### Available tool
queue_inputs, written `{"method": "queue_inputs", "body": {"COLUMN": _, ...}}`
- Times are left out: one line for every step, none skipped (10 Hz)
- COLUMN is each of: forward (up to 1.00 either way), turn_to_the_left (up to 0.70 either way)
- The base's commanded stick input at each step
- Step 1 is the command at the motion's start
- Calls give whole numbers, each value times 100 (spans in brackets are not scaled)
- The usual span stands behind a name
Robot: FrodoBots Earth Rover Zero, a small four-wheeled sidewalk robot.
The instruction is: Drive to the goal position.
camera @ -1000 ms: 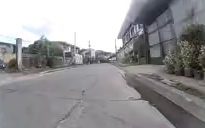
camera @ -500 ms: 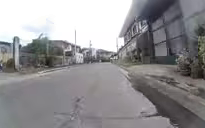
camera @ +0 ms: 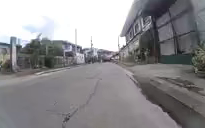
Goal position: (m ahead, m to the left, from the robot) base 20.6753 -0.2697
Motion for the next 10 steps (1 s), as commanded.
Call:
{"method": "queue_inputs", "body": {"forward": 100, "turn_to_the_left": 6}}
{"method": "queue_inputs", "body": {"forward": 100, "turn_to_the_left": 6}}
{"method": "queue_inputs", "body": {"forward": 100, "turn_to_the_left": 6}}
{"method": "queue_inputs", "body": {"forward": 100, "turn_to_the_left": 6}}
{"method": "queue_inputs", "body": {"forward": 100, "turn_to_the_left": 6}}
{"method": "queue_inputs", "body": {"forward": 100, "turn_to_the_left": 6}}
{"method": "queue_inputs", "body": {"forward": 100, "turn_to_the_left": 6}}
{"method": "queue_inputs", "body": {"forward": 100, "turn_to_the_left": 6}}
{"method": "queue_inputs", "body": {"forward": 100, "turn_to_the_left": 6}}
{"method": "queue_inputs", "body": {"forward": 100, "turn_to_the_left": 6}}
